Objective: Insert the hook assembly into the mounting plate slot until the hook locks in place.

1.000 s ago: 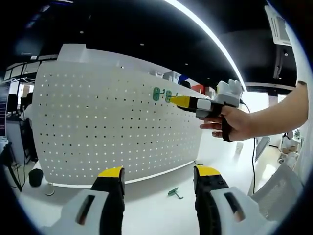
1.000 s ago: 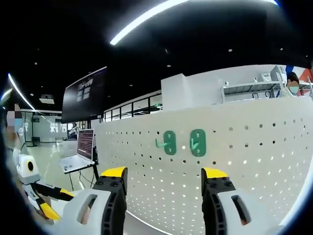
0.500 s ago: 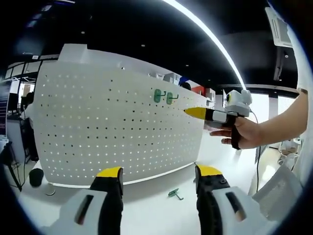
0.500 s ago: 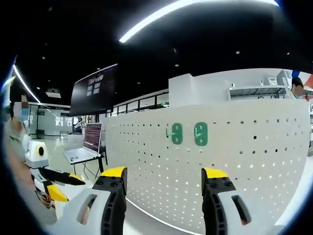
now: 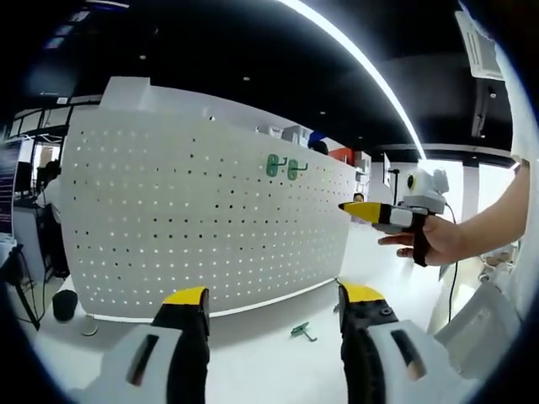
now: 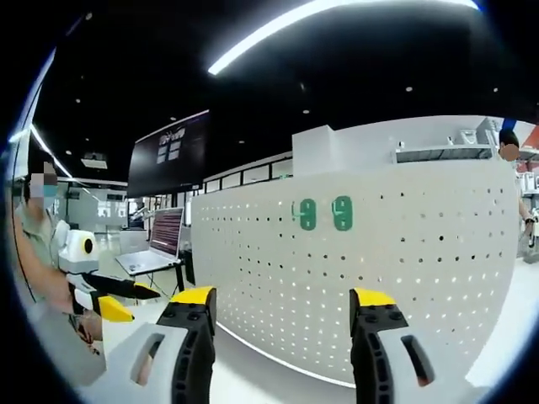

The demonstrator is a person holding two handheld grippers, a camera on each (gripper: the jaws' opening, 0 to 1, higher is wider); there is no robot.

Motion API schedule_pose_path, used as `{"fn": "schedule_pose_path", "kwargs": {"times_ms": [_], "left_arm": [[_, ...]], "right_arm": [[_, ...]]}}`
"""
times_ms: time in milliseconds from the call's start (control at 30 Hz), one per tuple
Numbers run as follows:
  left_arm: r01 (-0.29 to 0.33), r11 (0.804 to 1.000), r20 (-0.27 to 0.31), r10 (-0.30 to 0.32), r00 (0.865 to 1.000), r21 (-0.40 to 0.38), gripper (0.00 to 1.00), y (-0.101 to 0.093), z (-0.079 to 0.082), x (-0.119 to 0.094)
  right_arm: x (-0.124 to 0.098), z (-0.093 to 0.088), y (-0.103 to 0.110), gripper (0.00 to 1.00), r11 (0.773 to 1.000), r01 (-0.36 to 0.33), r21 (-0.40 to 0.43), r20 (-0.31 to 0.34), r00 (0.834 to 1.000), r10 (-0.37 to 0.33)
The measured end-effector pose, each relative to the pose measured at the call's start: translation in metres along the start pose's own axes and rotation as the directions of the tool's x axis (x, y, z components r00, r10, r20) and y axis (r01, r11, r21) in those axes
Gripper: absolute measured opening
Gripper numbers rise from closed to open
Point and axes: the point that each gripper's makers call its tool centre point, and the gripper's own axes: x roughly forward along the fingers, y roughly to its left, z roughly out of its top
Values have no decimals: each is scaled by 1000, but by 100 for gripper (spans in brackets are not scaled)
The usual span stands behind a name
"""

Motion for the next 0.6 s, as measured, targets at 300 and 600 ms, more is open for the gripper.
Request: {"fn": "schedule_pose_path", "kwargs": {"times_ms": [300,600], "left_arm": [[-9,1000,10,9,1000,-20,67,3,-2,-6],[-4,999,20,5,1000,-41,70,3,-5,-11]], "right_arm": [[-22,-10,2,64,1000,12,-10,-6,1000,-12],[-45,-24,6,65,1000,26,-2,-16,1000,-26]]}}
